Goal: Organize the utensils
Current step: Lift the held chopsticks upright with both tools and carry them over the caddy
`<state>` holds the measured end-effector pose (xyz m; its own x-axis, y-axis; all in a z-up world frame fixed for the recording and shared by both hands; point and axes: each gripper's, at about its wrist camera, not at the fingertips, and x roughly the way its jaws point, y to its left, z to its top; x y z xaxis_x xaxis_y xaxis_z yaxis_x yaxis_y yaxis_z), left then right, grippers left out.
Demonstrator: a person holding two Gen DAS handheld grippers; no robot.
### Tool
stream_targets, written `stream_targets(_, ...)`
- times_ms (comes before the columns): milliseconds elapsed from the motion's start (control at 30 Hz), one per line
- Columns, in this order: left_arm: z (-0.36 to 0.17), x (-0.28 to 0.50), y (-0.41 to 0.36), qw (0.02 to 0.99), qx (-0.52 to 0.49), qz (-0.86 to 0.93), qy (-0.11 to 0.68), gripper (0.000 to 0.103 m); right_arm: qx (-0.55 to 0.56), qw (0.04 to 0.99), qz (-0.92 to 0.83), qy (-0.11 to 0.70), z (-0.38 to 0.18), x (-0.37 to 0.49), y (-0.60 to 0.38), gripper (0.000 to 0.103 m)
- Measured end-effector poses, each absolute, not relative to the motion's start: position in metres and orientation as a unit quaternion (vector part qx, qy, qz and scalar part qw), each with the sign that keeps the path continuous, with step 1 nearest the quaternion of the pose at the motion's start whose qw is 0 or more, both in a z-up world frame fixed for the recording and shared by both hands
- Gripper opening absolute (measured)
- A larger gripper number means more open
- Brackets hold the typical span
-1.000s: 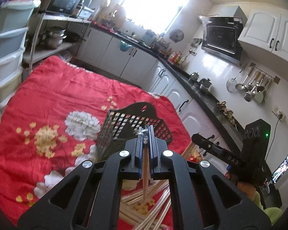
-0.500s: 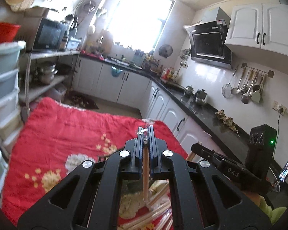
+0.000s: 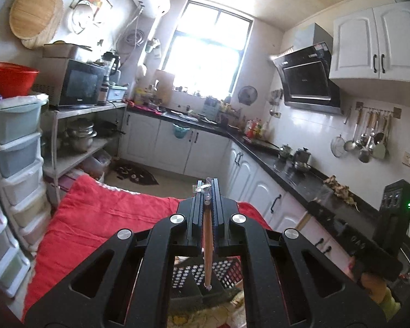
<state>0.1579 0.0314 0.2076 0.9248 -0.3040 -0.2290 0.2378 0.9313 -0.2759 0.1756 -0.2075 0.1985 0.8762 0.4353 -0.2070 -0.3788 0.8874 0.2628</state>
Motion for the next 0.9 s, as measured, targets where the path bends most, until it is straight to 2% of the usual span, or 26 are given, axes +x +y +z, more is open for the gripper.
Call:
stream_targets(300, 0.187, 0.178, 0.041, 0.974, -0.137, -0.120, 0.136, 0.002, 0.107, 0.971, 0.185, 0.107, 0.196, 0.193, -0.220, 0.006)
stream_targets(900, 0.126, 0.202, 0.024, 0.968, -0.120, -0.113, 0.187, 0.002, 0.091, 0.972, 0.163, 0.141, 0.137, 0.213, -0.209, 0.006)
